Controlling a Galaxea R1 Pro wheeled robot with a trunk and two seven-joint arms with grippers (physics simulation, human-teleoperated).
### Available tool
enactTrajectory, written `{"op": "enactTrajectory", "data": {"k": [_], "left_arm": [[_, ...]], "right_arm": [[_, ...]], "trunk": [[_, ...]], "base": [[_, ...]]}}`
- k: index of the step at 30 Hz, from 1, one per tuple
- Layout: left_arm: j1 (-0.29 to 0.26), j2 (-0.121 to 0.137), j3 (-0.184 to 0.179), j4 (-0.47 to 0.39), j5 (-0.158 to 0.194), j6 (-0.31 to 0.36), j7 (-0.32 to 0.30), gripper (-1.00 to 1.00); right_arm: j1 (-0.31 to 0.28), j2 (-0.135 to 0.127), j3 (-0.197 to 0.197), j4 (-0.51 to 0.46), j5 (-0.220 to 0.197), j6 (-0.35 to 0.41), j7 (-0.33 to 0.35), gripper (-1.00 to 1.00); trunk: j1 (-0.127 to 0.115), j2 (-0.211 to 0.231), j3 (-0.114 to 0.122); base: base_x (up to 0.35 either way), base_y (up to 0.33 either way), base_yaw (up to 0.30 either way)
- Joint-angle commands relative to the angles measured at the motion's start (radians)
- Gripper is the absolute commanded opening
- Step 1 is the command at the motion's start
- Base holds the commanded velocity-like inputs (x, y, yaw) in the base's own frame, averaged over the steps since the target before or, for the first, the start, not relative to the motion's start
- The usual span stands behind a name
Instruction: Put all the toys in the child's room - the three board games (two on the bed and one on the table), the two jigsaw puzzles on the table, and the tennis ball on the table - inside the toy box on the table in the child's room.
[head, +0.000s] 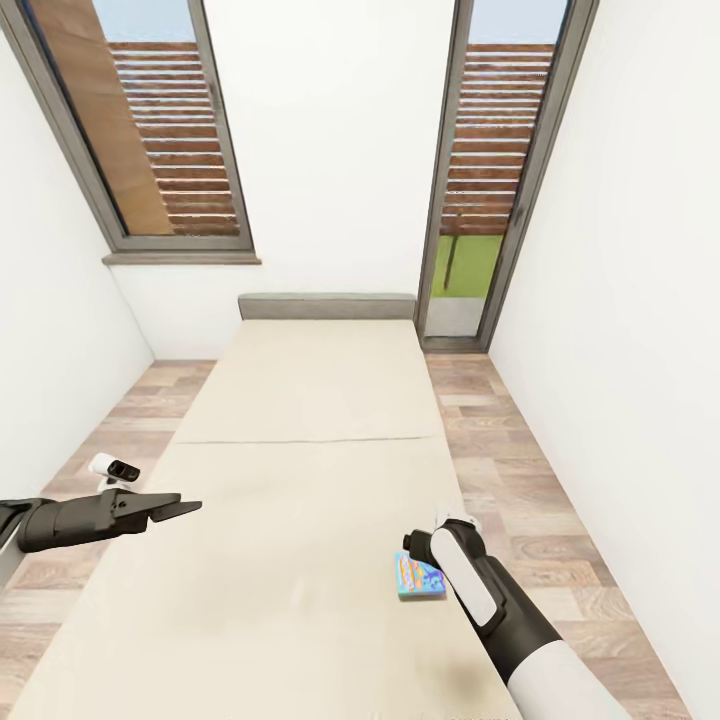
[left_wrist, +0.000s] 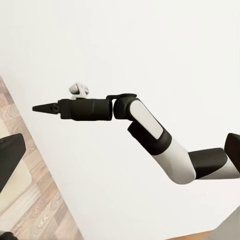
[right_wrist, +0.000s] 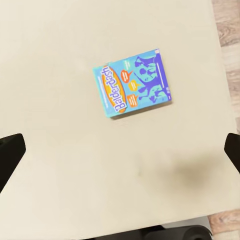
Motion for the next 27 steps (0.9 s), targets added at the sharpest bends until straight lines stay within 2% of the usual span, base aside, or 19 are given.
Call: {"op": "enactTrajectory", "data": {"k": [1,27], "left_arm": [[0.0,0.0,-0.001,0.0,0.001,0.011,-0.003,1.0],[-0.001,-0.001,-0.001,0.0,-0.001,0.01,-0.003,1.0]], "right_arm": [[-0.001,0.0,0.002,-0.001,-0.01,-0.005,-0.01,1.0],[-0.001,-0.001,0.002,0.012,-0.009,-0.02,-0.005,1.0]], "trunk": [[0.001,-0.002,-0.004],[0.001,-0.002,-0.046]], "base": [[0.0,0.0,0.0],[0.0,0.0,0.0]]}}
